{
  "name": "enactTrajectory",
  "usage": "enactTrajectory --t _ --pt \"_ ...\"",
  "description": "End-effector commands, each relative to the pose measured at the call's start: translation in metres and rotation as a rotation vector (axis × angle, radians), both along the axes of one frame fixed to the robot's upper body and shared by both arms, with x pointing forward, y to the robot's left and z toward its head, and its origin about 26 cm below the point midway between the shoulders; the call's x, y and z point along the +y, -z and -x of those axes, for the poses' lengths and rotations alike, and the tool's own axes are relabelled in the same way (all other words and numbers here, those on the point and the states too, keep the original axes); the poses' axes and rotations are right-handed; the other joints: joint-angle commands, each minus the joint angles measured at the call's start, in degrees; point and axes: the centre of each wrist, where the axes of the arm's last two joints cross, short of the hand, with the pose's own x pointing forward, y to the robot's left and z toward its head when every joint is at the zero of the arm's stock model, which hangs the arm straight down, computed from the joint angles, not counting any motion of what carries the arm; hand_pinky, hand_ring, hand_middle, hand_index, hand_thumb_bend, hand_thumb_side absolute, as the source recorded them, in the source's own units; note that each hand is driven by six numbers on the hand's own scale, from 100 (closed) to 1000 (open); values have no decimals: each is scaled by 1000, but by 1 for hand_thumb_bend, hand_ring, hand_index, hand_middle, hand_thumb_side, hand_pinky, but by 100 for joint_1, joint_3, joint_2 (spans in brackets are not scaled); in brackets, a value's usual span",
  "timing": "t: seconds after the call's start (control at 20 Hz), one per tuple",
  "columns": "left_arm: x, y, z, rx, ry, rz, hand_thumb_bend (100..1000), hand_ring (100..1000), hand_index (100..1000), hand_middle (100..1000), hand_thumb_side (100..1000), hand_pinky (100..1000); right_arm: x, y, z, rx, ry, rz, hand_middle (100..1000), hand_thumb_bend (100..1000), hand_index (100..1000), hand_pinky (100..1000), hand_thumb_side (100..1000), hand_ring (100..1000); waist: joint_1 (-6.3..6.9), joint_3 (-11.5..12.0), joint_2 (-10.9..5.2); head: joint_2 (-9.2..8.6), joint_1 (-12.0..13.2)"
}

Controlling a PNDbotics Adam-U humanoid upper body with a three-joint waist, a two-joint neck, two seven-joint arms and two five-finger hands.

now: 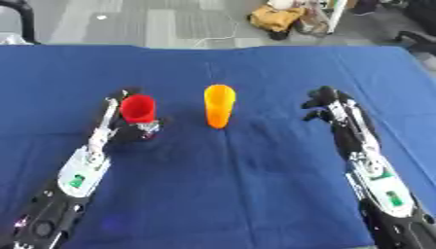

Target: Pour the contents of one cup into another cup.

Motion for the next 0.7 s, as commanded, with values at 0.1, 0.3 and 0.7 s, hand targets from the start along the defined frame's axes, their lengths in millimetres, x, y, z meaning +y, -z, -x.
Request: enactTrajectory --t 0.1,0.3,0.7 --pt "-6 -9 -3 -21 27 -18 655 585 820 574 348 277 0 -10 -2 -31 -7 -1 465 593 637 487 718 617 13 -9 -87 -33 -9" --pt "-6 -10 -3 -29 28 -23 480 512 815 505 274 192 -1 -10 -2 -31 -7 -1 465 592 636 487 718 617 13 2 -93 -30 -16" --pt "-4 -20 -1 -82 15 31 137 467 801 466 179 127 -4 -9 -3 -29 0 11 464 583 626 486 708 617 11 72 -114 -24 -27"
